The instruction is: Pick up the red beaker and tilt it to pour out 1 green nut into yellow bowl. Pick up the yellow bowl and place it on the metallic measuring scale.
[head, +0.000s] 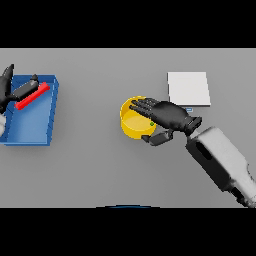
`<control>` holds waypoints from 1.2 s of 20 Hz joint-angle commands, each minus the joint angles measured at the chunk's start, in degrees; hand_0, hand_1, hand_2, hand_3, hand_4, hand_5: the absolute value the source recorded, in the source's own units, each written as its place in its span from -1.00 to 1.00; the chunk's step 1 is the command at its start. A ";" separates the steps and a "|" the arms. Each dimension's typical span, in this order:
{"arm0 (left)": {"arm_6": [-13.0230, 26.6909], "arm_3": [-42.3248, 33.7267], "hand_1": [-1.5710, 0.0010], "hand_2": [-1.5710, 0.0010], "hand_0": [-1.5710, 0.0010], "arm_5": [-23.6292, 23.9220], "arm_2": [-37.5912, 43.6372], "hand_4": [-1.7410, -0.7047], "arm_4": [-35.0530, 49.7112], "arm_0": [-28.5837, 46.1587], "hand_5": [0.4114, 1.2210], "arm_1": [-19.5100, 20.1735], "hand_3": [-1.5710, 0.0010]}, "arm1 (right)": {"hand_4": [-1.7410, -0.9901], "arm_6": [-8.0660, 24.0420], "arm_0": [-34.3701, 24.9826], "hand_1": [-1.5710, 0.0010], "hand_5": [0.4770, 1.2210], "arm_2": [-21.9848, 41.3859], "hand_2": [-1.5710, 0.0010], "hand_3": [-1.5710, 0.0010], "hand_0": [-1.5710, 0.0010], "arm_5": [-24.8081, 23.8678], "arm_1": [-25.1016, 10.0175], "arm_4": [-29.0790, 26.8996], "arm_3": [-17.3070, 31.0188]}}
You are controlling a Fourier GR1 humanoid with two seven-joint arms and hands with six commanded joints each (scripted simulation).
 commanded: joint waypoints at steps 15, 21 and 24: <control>-1.45 0.88 1.00 1.00 1.00 -0.59 0.22 0.83 -0.30 -0.26 -0.21 0.49 1.00 | 0.16 -1.07 -7.16 1.00 -0.39 6.32 1.00 1.00 1.00 6.89 1.86 3.47 11.25; -0.99 0.77 1.00 1.00 1.00 -0.70 0.14 0.83 -0.19 -0.84 -0.23 0.07 1.00 | -0.06 0.21 -7.64 0.70 0.14 8.14 0.70 0.68 0.67 6.64 2.99 5.29 12.00; -0.88 -0.10 1.00 1.00 1.00 -0.45 0.43 0.82 0.17 -0.06 -0.22 0.77 1.00 | -0.45 -0.25 -7.45 -0.08 0.56 8.15 -0.04 0.24 -0.13 8.95 2.20 4.49 10.92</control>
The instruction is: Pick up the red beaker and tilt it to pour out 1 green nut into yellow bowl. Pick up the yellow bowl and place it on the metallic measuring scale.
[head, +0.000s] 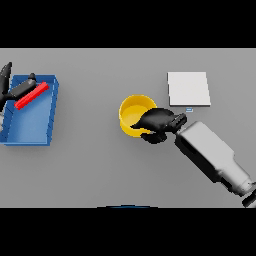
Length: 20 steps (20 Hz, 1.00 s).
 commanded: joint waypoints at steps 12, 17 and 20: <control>1.16 -1.55 1.00 1.00 1.00 0.07 0.12 0.81 0.22 0.08 -0.23 1.08 1.00 | -0.96 1.55 -0.28 -0.94 0.97 -0.83 -0.87 -0.52 -0.94 3.93 -2.56 -3.28 -3.68; 1.04 -1.95 1.00 1.00 1.00 0.27 -0.15 0.82 -0.13 0.26 -0.24 1.23 1.00 | -0.97 3.64 -2.33 -0.98 0.99 -3.74 -0.93 -0.73 -0.98 7.84 -5.87 -5.81 -9.62; 0.63 -1.27 1.00 1.00 1.00 -0.11 0.12 0.82 0.13 -0.14 -0.23 1.05 1.00 | -0.96 6.89 -3.84 -0.99 0.99 -6.12 -0.97 -0.67 -0.99 9.59 -7.40 -7.05 -12.93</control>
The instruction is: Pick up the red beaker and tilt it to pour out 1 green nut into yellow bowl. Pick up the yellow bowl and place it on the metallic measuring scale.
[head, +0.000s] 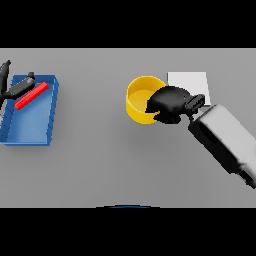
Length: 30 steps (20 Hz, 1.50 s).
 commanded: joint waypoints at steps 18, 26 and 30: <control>4.22 -3.97 1.00 1.00 1.00 1.37 -0.26 0.76 -0.11 0.69 -0.13 1.44 1.00 | -0.94 0.45 -5.19 -1.00 1.00 -7.07 -1.00 -0.52 -1.00 -8.28 -5.72 0.92 15.14; 4.59 -4.05 1.00 1.00 1.00 1.89 -0.57 0.78 0.41 1.04 -0.15 2.55 1.00 | -0.95 -3.11 -7.39 -1.00 1.00 -6.81 -1.00 -0.66 -1.00 -15.35 -4.98 1.79 29.90; 4.57 -3.72 1.00 1.00 1.00 1.27 -0.97 0.81 -0.08 0.45 -0.18 2.56 1.00 | -0.96 -4.48 -8.23 -0.99 1.00 -6.03 -1.00 -0.82 -1.00 -18.87 -3.31 2.52 35.34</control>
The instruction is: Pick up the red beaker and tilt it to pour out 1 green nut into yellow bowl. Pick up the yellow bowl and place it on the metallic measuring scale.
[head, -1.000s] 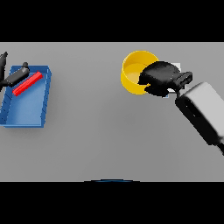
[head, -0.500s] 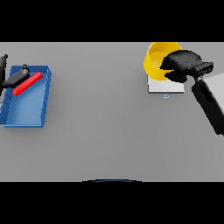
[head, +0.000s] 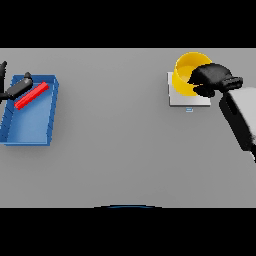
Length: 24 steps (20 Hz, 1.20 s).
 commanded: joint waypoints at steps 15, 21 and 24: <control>0.01 2.18 1.00 1.00 1.00 -0.74 -0.28 0.80 0.39 -1.73 -0.18 -1.72 1.00 | -0.21 -1.32 -3.88 0.29 0.10 -0.18 0.12 0.15 0.20 -0.18 2.44 -1.67 10.91; -0.55 3.43 1.00 1.00 1.00 -0.93 -0.13 0.79 0.45 -1.80 -0.20 -2.13 1.00 | 0.02 -4.09 -4.03 0.81 -0.25 0.87 0.63 0.39 0.79 0.30 2.56 -0.90 12.41; 0.03 2.96 1.00 1.00 1.00 -0.14 -0.46 0.78 0.12 -2.15 -0.21 -2.64 1.00 | 0.11 -4.33 -5.05 0.91 -0.30 1.58 0.78 0.51 0.89 0.30 3.39 0.03 14.09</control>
